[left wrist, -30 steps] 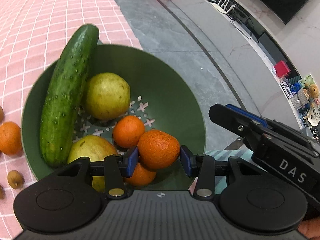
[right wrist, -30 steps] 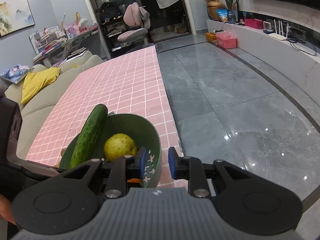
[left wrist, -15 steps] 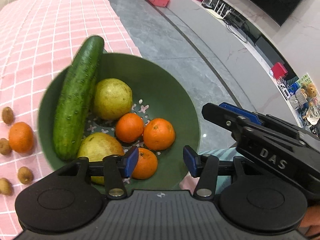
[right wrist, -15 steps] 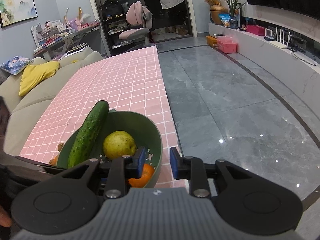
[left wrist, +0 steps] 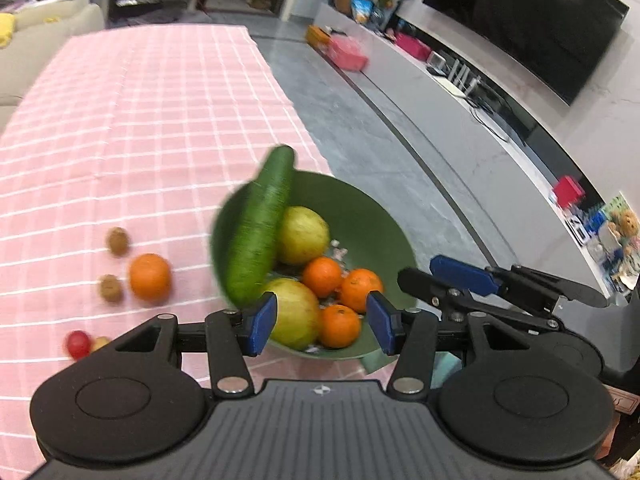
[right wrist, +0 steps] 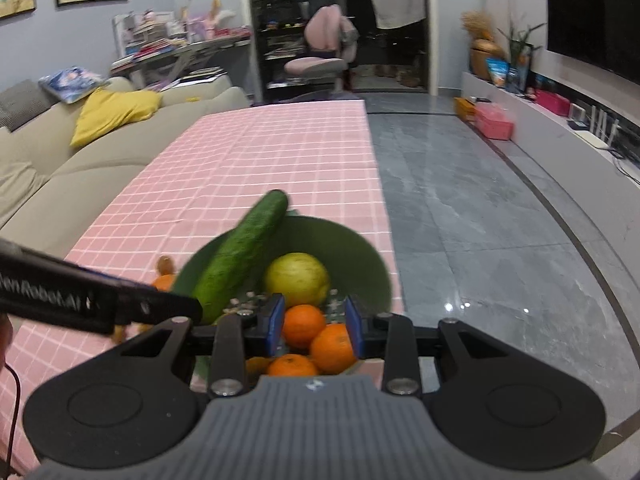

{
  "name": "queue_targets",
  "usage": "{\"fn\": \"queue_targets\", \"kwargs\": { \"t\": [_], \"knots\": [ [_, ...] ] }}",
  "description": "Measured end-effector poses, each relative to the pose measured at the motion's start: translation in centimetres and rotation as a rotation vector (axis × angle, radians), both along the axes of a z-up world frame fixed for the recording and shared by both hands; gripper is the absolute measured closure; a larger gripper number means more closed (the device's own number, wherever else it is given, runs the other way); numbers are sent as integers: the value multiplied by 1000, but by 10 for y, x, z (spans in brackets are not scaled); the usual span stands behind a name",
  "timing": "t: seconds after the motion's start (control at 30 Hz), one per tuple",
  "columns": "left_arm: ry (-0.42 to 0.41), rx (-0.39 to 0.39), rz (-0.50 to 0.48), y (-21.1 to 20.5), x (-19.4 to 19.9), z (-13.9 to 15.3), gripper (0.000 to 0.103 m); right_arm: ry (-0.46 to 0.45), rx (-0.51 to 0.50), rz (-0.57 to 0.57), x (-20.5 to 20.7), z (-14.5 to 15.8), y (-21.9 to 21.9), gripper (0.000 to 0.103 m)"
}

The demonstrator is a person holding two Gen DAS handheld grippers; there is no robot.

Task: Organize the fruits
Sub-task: 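Move both grippers back from the colander to the loose fruit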

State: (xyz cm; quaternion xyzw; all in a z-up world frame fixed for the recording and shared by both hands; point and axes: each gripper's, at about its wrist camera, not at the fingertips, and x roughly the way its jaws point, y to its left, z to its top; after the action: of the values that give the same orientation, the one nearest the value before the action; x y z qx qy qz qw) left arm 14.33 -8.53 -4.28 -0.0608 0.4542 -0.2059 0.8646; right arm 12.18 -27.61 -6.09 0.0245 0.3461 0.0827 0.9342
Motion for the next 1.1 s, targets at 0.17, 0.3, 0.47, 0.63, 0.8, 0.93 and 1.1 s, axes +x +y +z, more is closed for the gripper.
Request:
{"fn": "queue_targets", "kwargs": {
  "t": [0.17,0.3,0.47,0.63,0.8,0.93,1.1],
  "knots": [
    [-47,24,83,25,-10,9,39,2,-5,57,-7,8,20,72],
    [-61,26,143,49,-14,9,39,5,-20,114,-13,11,42,71],
    [-68,21,193,80,-21,6,39,4,-50,196,-16,14,72,70],
    [-68,17,233,105,-25,6,39,12,-71,271,-11,17,98,70],
    [-60,19,249,129,-29,0,40,2,-128,357,-7,14,128,70],
    [-55,9,259,143,-30,-8,44,-3,-184,422,-2,9,149,69],
    [-24,15,248,150,-25,-24,50,-12,-255,501,4,2,165,67]
  ]
}}
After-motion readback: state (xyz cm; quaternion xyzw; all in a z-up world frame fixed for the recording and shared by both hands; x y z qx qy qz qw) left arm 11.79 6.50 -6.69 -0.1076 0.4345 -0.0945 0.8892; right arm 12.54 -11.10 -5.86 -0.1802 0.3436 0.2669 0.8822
